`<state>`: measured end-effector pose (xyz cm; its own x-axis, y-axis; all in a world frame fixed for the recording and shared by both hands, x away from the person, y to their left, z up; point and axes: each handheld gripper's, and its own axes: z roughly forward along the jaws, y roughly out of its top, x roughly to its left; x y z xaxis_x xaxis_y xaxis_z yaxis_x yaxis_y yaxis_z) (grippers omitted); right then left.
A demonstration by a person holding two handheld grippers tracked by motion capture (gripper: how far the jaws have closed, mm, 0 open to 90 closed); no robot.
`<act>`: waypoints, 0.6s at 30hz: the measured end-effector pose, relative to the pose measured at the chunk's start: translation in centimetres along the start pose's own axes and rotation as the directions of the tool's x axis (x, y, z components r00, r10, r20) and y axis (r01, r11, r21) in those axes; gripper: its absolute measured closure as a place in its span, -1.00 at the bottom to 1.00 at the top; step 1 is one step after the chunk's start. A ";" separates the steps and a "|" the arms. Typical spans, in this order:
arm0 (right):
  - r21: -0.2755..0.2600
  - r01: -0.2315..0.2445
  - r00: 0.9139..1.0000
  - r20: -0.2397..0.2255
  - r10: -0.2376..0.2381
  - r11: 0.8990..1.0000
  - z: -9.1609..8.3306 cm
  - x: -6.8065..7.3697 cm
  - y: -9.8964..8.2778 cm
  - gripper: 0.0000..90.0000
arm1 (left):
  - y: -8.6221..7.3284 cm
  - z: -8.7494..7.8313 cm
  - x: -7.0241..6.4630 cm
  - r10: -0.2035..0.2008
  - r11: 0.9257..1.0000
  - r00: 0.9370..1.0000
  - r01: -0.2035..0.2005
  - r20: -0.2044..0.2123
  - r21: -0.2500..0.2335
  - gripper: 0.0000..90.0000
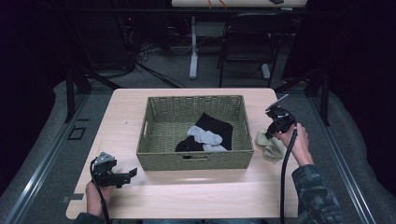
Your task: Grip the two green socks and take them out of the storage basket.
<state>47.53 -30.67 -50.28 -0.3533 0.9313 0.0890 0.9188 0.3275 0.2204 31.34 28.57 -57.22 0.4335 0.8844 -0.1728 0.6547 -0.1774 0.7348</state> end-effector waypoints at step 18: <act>-0.257 0.066 0.993 -0.073 -0.088 0.964 -6.8 2.1 -7.0 -0.69 | 0.2 0.0 -0.4 0.016 1.000 1.000 -0.016 -0.001 -0.009 -1.00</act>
<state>39.14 -32.10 -45.09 -0.4446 0.8847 0.1399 0.8169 0.3364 0.4685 31.26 28.16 -57.00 0.4433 0.8819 -0.1606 0.6423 -0.1875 0.7432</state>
